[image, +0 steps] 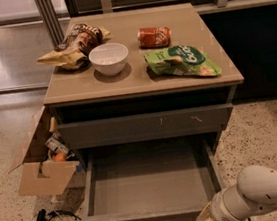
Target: Close middle drawer
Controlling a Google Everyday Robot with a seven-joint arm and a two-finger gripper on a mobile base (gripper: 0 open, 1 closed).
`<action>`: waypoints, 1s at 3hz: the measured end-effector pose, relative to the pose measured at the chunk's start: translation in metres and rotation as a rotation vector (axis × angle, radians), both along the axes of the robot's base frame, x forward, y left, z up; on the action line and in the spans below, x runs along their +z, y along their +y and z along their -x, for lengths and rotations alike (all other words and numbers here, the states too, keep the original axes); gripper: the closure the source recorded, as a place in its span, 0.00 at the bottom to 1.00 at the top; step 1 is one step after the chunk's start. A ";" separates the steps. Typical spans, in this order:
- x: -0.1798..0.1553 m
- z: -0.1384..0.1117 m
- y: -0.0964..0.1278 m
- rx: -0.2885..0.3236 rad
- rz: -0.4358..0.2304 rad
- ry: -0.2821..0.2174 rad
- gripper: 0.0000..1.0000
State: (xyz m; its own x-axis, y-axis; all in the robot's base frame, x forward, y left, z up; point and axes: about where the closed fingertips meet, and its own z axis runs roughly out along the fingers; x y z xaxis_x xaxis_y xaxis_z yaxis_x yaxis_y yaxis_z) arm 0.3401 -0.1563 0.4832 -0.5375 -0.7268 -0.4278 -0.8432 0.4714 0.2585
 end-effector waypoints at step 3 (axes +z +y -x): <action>-0.050 0.006 0.019 0.000 -0.015 0.023 0.81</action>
Offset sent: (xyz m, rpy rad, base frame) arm 0.0084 0.0375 -0.0780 0.0053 0.0076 0.0188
